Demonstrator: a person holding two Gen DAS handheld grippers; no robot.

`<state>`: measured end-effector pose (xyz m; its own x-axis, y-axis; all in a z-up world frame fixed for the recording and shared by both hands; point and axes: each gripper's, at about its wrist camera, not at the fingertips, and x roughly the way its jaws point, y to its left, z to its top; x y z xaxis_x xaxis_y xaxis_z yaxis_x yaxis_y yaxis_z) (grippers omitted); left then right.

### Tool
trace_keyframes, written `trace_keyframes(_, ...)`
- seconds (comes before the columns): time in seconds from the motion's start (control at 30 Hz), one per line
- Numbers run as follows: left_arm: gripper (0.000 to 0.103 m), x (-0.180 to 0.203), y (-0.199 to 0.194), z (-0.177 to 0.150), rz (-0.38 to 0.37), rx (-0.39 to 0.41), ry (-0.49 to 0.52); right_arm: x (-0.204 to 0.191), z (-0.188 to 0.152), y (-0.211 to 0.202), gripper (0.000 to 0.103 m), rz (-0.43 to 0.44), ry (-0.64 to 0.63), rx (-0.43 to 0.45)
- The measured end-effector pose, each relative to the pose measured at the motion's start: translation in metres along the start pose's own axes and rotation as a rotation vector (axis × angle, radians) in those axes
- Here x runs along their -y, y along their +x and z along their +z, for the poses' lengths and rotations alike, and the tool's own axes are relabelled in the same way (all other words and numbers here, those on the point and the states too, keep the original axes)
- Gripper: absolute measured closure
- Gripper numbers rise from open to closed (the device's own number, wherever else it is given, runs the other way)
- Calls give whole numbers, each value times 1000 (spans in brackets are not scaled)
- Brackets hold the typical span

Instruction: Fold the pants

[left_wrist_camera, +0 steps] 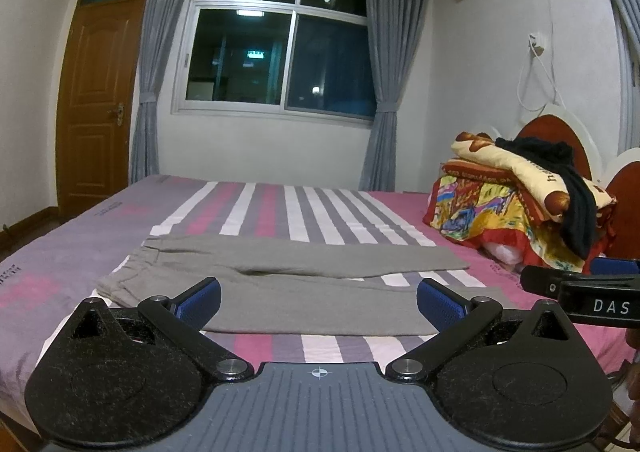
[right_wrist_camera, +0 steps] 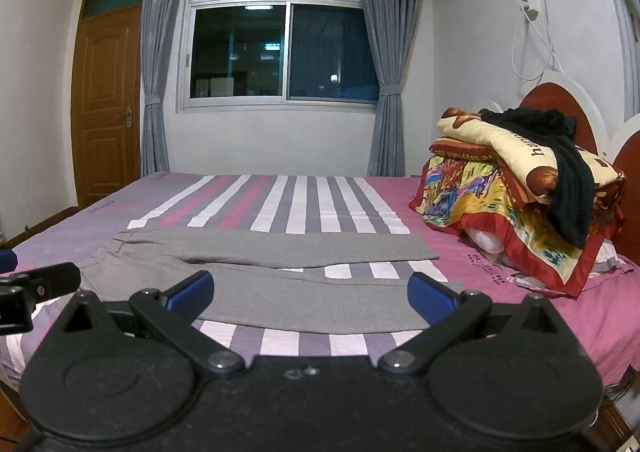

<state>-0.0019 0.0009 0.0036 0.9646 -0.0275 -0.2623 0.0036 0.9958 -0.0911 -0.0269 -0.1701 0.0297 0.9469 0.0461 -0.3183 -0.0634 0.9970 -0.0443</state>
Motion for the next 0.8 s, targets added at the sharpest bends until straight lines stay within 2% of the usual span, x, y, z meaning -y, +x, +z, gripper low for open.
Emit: trace_keyframes(0.8,0,3,-5,1,-5,-2,1,0,-1,2,0,-7,-8,4)
